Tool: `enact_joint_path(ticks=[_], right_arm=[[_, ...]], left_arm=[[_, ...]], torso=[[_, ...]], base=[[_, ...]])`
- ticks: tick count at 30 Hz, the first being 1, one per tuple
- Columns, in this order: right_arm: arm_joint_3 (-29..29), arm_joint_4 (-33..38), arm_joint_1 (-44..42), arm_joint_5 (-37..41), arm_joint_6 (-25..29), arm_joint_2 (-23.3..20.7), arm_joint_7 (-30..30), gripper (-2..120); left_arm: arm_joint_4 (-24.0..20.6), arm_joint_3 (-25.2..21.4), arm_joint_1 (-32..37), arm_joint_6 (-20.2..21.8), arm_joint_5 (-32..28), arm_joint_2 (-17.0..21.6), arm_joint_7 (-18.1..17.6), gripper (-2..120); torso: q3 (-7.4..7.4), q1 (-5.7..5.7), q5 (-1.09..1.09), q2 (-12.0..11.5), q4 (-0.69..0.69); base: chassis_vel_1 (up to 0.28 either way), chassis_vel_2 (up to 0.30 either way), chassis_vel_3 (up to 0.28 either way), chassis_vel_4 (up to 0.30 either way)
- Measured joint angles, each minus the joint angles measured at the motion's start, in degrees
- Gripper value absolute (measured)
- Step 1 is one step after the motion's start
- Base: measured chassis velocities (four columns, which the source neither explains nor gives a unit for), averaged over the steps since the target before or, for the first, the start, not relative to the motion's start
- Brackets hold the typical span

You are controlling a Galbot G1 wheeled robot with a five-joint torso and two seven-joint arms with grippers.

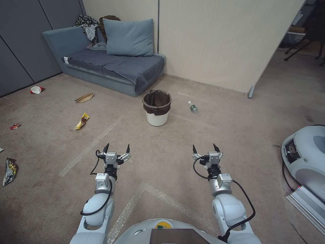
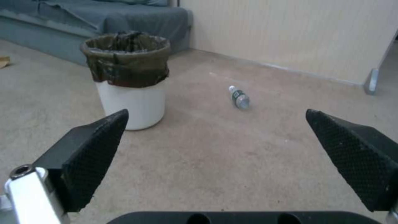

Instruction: Pick up the trash bin, then pick up the garbage from the floor and place it into the trash bin.

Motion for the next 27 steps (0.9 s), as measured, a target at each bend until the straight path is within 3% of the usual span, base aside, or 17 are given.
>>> enact_joint_path(ticks=[11,14,15,18,27], right_arm=[[-0.03,0.66,-0.23,-1.64,1.02,0.57,1.05,100],[-0.45,3.72,-1.2,-8.12,5.68,3.12,5.48,100],[-0.45,3.72,-1.2,-8.12,5.68,3.12,5.48,100],[-0.86,6.77,-2.15,-14.53,10.32,5.65,9.95,100],[0.21,5.7,-2.39,-14.67,14.96,6.33,8.46,100]], left_arm=[[-0.27,0.0,0.0,0.54,0.11,0.09,-0.22,100],[-4.74,-0.09,-0.16,6.06,2.1,1.17,-2.82,100],[-4.74,-0.09,-0.16,6.06,2.1,1.17,-2.82,100],[-9.89,-0.19,-0.39,12.53,3.95,2.41,-6.1,100],[-10.69,0.43,-0.33,14.42,3.29,2.71,-7.61,100]], torso=[[0.0,0.0,0.0,0.0,0.01],[0.0,0.0,0.0,0.0,-0.01],[0.0,0.0,0.0,0.0,-0.01],[-0.01,0.0,0.01,0.0,-0.02],[0.0,0.0,0.0,0.0,0.01]], base=[[0.0,0.0,0.0,0.0],[0.0,0.0,0.0,0.0],[0.0,0.0,0.0,0.0],[0.0,0.0,0.0,0.0],[0.0,0.0,0.0,0.0]])
